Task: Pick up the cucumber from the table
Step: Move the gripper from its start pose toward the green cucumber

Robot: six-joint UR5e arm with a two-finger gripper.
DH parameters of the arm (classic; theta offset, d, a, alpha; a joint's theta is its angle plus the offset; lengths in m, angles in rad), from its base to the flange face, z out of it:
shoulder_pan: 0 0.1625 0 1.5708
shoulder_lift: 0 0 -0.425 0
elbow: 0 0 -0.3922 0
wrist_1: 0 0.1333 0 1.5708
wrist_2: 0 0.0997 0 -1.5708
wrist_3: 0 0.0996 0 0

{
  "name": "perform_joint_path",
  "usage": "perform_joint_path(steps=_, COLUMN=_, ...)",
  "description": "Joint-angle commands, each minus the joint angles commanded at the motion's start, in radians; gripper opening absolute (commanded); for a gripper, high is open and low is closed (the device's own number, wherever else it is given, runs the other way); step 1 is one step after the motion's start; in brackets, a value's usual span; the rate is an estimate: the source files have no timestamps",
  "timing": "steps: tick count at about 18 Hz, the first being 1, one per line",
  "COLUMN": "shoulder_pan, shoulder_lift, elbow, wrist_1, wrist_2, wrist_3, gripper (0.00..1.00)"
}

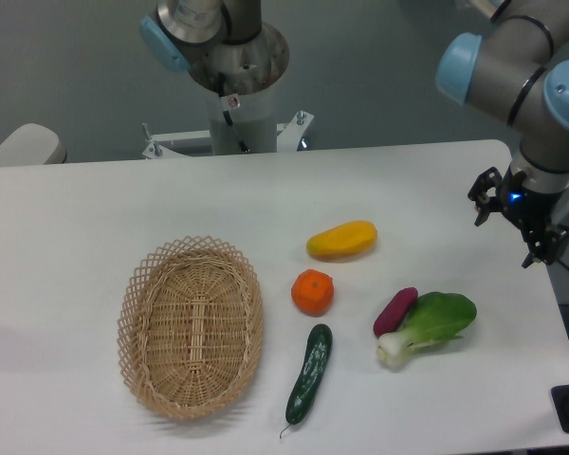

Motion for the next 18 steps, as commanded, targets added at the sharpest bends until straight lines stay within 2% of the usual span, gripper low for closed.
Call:
perform_joint_path(steps=8, shoulder_pan=-0.023, shoulder_lift=0.003, elbow=-0.002, wrist_1=0.000, wrist_2=0.002, wrist_3=-0.044, gripper=1.00)
perform_joint_path(steps=13, shoulder_pan=-0.096, shoulder_lift=0.002, elbow=-0.006, wrist_1=0.008, wrist_2=0.000, wrist_3=-0.286, gripper=1.00)
perform_joint_path(steps=18, shoulder_pan=-0.216, shoulder_lift=-0.024, elbow=-0.015, wrist_1=0.023, wrist_2=0.002, wrist_3=-0.714, gripper=1.00)
